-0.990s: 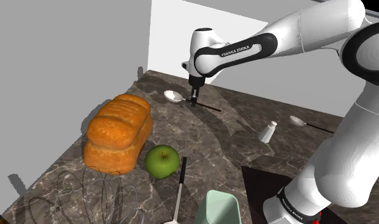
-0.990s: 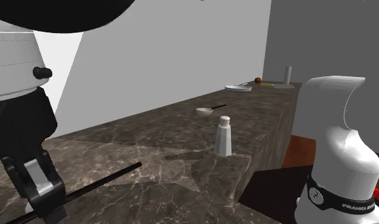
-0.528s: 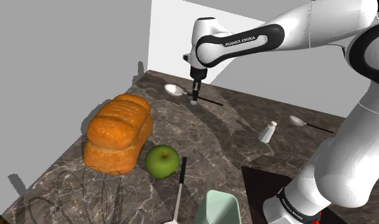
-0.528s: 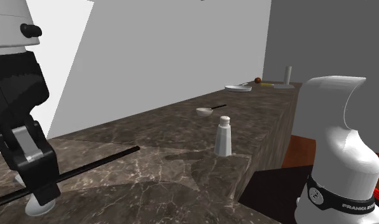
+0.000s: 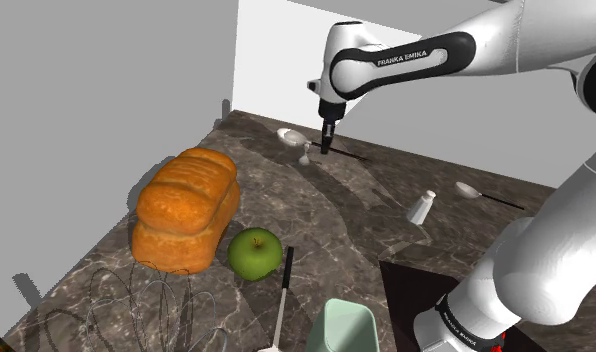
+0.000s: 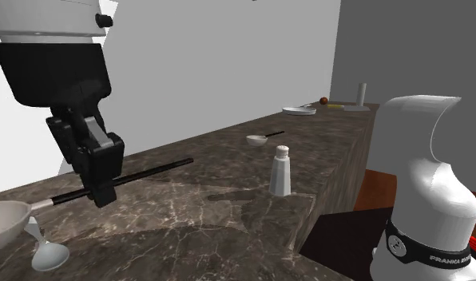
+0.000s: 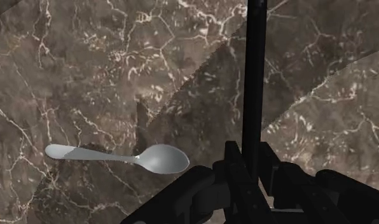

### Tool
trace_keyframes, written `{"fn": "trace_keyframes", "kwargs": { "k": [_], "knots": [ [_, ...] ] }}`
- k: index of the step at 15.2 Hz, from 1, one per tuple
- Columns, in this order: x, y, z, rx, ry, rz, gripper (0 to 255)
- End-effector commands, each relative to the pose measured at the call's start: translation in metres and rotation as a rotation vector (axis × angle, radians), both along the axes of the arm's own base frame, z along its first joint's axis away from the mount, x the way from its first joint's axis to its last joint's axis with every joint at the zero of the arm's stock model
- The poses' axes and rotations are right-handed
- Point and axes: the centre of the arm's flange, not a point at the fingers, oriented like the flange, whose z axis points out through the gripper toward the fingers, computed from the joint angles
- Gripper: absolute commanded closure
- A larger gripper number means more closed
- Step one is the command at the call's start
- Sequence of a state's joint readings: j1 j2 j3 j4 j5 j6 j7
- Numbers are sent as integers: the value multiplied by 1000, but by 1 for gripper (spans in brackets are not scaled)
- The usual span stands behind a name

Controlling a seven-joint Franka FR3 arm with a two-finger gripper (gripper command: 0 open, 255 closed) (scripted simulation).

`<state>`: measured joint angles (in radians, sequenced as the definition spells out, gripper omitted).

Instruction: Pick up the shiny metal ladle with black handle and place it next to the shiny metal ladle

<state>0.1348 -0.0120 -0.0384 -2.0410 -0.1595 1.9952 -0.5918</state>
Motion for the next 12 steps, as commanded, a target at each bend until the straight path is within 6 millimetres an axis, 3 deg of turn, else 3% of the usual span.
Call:
{"fn": "trace_keyframes", "kwargs": {
  "k": [1, 12],
  "knots": [
    [-17, -21, -1, 1, 0, 1, 255],
    [-96, -143, -1, 1, 0, 1, 255]
  ]
}}
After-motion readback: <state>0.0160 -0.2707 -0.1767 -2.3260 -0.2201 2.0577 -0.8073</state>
